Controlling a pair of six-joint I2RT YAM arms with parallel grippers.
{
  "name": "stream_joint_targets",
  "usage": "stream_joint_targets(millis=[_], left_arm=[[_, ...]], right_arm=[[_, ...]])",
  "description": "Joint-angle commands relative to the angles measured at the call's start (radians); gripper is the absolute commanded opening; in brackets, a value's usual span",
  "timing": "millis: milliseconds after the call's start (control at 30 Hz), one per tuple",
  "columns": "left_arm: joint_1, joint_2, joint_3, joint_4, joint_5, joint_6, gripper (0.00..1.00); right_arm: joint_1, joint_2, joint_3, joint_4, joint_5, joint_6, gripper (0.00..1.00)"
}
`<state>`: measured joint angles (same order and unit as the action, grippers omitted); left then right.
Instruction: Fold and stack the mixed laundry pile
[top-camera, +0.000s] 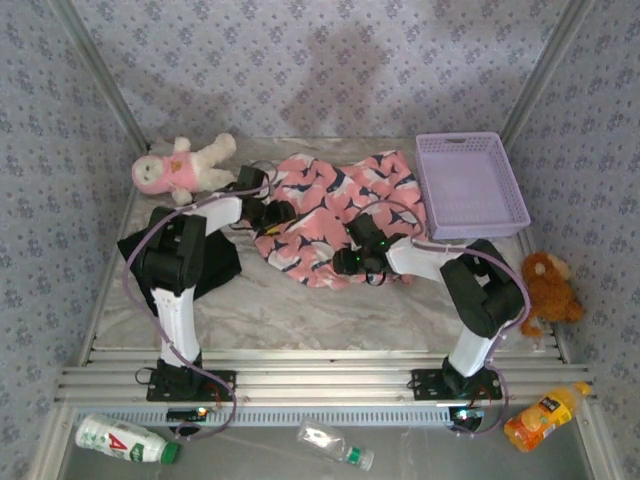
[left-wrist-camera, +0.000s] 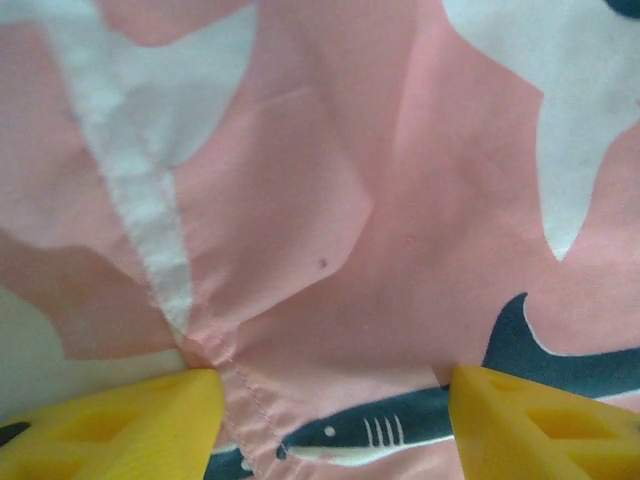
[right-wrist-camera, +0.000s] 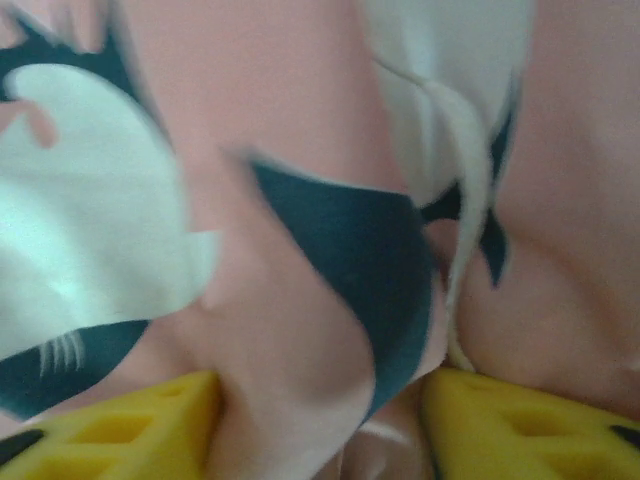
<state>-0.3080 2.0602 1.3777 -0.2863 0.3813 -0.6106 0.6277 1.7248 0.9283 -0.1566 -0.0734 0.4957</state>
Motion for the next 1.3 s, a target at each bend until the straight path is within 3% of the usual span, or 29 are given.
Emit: stream_joint_targets(millis=[0, 67, 200, 400, 667, 800, 1000, 1167, 1267], left_arm=[[0.028, 0.099, 0.027, -0.057, -0.055, 0.03, 0.64], [0.042, 0.112, 0.044, -0.08, -0.055, 0.031, 0.64], [0.027, 0.064, 0.003, -0.083, -0.021, 0.034, 0.63], [-0.065, -0.088, -0.187, -0.066, 0.005, 0.019, 0.62], [-0.184, -0.324, -0.504, 0.032, 0.032, -0.136, 0.6], [-0.214, -0.407, -0.437, -0.041, 0.019, -0.128, 0.6], [-0.191, -0.4, -0.192, -0.169, -0.151, 0.007, 0.68], [-0.196, -0.283, -0.133, -0.149, -0.088, -0.015, 0.68], [-0.224, -0.244, -0.163, -0.124, -0.059, -0.041, 0.68]], right_arm=[[-0.035, 0.021, -0.016, -0.032, -0.06, 0.037, 0.41], [-0.069, -0.002, -0.009, -0.071, -0.03, 0.041, 0.42], [-0.146, -0.012, 0.013, -0.137, 0.079, 0.04, 0.59], [-0.228, 0.091, 0.122, -0.158, 0.06, 0.024, 0.6], [-0.273, 0.185, 0.309, -0.254, -0.011, -0.085, 0.63], [-0.284, 0.122, 0.334, -0.279, -0.048, -0.137, 0.63], [-0.253, -0.022, 0.273, -0.322, 0.014, -0.139, 0.64], [-0.313, -0.079, 0.159, -0.359, 0.136, -0.122, 0.64], [-0.343, -0.109, 0.122, -0.36, 0.222, -0.123, 0.72]])
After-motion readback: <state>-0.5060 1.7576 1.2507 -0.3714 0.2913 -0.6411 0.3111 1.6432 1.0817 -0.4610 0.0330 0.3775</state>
